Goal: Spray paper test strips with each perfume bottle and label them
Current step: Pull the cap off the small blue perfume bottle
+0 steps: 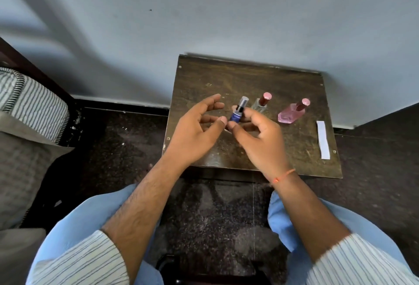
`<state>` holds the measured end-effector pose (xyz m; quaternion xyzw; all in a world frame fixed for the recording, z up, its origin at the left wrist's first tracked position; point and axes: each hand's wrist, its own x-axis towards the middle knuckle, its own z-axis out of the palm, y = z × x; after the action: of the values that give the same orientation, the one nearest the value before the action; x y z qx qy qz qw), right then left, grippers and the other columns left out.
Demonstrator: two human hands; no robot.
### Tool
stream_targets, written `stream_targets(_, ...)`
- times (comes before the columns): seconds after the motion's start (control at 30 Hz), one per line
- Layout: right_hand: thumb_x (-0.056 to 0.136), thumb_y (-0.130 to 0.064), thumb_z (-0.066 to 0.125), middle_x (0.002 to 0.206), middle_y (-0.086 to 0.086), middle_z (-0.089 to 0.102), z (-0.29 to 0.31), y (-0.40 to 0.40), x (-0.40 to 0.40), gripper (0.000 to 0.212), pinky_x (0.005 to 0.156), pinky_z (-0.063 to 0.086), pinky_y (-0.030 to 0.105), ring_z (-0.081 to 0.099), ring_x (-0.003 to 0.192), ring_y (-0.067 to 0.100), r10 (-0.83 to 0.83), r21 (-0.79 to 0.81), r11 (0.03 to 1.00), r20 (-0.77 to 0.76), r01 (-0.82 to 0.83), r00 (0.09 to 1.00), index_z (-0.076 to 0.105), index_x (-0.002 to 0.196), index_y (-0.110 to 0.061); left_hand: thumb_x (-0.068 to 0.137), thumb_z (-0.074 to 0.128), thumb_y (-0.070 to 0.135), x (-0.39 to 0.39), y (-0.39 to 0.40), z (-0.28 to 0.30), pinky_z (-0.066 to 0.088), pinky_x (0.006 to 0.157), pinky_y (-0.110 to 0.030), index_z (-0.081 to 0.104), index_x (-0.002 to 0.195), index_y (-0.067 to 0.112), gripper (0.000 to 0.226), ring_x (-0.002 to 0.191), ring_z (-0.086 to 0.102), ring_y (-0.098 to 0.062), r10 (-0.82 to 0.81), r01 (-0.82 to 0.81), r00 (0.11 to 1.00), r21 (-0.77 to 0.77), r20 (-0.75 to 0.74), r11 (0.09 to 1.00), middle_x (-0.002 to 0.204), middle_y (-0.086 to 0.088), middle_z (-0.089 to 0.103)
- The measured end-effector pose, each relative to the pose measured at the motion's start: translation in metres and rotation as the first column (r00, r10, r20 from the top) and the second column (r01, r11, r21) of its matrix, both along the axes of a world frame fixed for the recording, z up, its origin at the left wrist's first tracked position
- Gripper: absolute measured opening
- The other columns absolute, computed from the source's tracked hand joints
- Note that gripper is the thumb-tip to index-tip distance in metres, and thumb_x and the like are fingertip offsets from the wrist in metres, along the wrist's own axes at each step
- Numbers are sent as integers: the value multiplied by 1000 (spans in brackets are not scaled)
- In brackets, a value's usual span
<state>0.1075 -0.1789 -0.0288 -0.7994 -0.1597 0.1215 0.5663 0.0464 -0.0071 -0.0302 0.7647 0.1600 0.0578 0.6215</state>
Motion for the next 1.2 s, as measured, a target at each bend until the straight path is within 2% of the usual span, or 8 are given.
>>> stream_targets(0.1,99,-13,77,108,-5,83,5,-16,-4,33,82,68,47,80,97,14,60,81,995,-126,-50,990,74,131,-24,106,67,19,3,-2,-2,60,98,-27,59,151,20,46,111,74,-22,-14,17,1000,-132,22,991,132,7,74)
stream_targets(0.2,99,-12,77,106,-9,84,1,-15,-3,40,87,66,58,81,96,18,115,88,991,-155,-102,981,71,137,-20,108,63,22,7,-1,-2,59,97,-31,68,143,19,35,109,75,-18,15,-8,1000,-252,24,968,130,2,78)
stream_targets(0.33,100,-11,76,82,-27,77,-1,-6,9,33,93,64,56,75,78,1,236,60,971,-148,-230,960,72,127,-28,110,58,23,14,-1,0,62,92,-34,75,133,11,30,112,77,-20,44,-41,999,-322,2,946,127,-4,79)
stream_targets(0.5,99,-12,78,108,-4,84,-12,-8,19,30,94,64,56,80,101,15,256,109,965,-210,-237,944,75,122,-30,107,62,22,23,-3,-1,61,94,-42,80,123,16,24,109,76,-21,-2,-1,1000,-329,-9,944,114,-5,82)
stream_targets(0.77,96,-11,80,100,-7,83,-17,-20,24,25,97,62,59,78,98,12,253,125,966,-262,-227,931,79,110,-32,99,67,27,32,-15,-9,60,102,-36,80,115,13,25,106,77,-18,-6,7,1000,-360,5,933,105,-5,83)
stream_targets(0.93,87,-27,81,101,0,84,-20,-22,25,20,95,63,60,79,100,21,230,120,971,-256,-206,939,80,101,-40,96,67,30,31,-18,-13,59,98,-32,80,117,11,30,109,77,-19,-3,6,1000,-395,7,919,110,-8,83)
stream_targets(1.13,88,-25,83,101,14,81,-17,-21,25,18,91,64,60,75,92,21,234,117,971,-273,-209,933,81,103,-34,96,66,27,32,-14,-11,61,95,-33,80,111,10,27,105,77,-22,-37,25,999,-501,-13,865,106,-9,82)
stream_targets(1.2,93,-15,84,102,18,80,-14,-19,25,21,91,65,59,74,90,20,237,127,970,-295,-208,926,80,104,-32,96,66,27,32,-12,-11,61,97,-35,81,111,10,27,106,76,-23,-45,33,999,-518,-11,855,107,-10,81)
